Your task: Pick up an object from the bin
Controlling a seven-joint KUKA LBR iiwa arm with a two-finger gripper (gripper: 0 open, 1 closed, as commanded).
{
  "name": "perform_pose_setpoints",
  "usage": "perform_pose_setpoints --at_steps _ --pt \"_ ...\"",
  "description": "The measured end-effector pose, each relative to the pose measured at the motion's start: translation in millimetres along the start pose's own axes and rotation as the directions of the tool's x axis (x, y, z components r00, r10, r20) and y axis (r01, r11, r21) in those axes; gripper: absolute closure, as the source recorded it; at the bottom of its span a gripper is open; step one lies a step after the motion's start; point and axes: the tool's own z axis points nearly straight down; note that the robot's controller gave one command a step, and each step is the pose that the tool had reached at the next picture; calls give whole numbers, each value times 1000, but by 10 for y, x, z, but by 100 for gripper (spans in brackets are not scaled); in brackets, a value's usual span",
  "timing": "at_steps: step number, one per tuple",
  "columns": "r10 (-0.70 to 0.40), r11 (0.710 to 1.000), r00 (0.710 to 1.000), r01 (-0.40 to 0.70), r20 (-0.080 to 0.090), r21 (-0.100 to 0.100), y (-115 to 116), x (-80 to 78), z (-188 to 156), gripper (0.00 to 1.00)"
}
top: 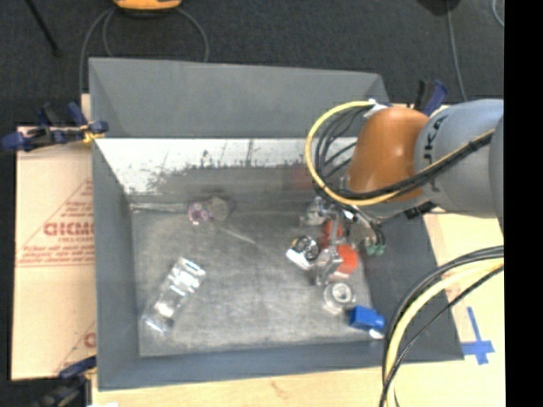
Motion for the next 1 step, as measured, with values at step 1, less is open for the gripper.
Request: perform_pose_setpoints --at_steps 1 --pt "-761 649 649 761 -2 1 -452 113 -131 0"
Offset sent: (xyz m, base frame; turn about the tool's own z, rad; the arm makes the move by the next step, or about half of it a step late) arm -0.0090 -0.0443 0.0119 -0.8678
